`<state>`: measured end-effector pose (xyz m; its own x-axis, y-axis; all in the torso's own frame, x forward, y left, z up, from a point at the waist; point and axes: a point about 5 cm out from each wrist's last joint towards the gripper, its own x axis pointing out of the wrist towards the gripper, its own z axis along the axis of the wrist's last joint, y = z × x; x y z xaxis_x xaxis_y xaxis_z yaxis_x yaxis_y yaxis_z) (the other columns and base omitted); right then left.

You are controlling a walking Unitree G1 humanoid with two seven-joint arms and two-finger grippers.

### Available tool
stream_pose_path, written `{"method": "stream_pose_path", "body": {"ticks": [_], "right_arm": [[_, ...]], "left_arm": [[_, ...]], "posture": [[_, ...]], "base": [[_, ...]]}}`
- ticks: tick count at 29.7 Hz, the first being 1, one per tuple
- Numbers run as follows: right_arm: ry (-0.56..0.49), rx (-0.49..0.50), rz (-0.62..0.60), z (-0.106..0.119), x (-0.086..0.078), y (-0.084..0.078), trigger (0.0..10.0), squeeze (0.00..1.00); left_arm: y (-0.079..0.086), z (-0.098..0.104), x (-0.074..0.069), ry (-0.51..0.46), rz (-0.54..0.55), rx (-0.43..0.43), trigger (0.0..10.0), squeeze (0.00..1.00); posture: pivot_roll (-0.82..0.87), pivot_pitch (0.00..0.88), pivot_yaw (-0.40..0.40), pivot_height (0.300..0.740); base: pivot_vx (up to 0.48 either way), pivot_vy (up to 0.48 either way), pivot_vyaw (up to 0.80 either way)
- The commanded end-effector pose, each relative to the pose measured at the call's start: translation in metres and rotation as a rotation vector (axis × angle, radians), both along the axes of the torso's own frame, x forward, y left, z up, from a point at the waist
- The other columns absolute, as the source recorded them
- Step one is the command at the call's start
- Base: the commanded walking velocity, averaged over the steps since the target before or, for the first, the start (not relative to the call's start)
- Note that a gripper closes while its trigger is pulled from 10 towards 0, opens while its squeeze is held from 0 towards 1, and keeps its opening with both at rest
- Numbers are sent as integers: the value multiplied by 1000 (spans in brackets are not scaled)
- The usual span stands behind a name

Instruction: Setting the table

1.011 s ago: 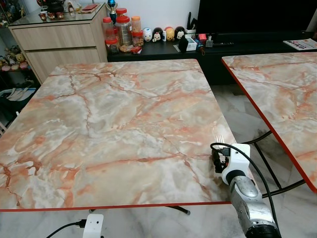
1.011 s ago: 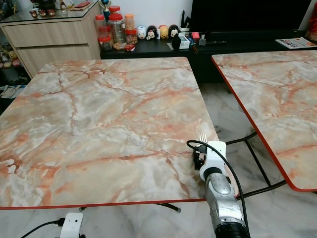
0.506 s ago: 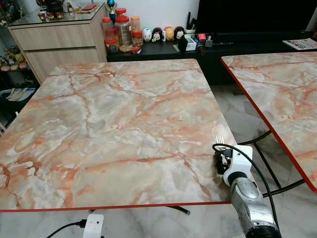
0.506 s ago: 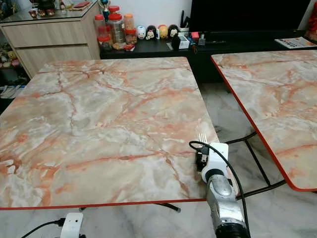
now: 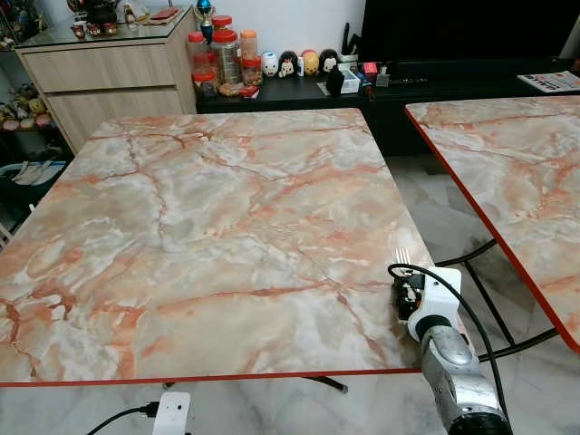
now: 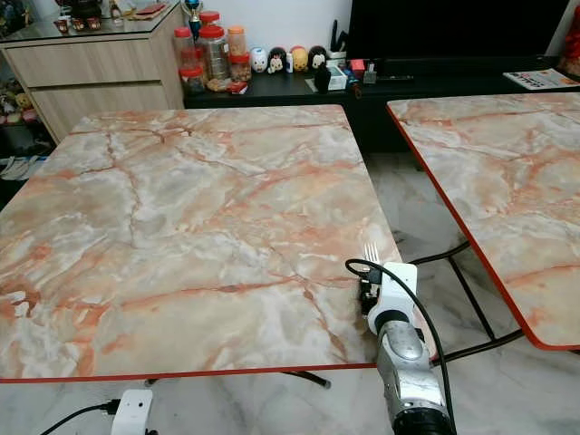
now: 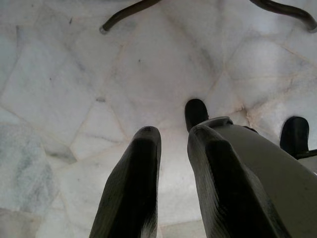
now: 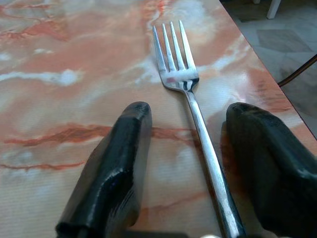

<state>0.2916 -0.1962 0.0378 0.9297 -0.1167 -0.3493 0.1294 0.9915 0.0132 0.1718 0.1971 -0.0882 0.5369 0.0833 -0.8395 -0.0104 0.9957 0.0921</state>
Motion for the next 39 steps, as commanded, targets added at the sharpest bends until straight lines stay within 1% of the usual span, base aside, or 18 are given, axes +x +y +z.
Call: {"method": "stream_pose_path", "body": {"ticks": [1,32,37,39], "right_arm": [[47,16,-10,-9,-3,1,0,0],[29,24,-2,-7,2,6,0,0],[9,32,11,-4,4,9,0,0],[-54,42,11,5,8,10,0,0]], "left_arm": [[1,-1,-2,11,1,-4,10000,0],[-1,-2,-4,31,-21,-17,10000,0],[-1,-2,-4,28,-21,-15,10000,0],[-1,-2,-3,24,-20,-13,10000,0]], "posture": [[-43,0,28,740],[-41,0,33,740],[-40,0,32,740],[-39,0,31,740]], "base": [[0,0,0],[0,0,0],[0,0,0],[0,0,0]]}}
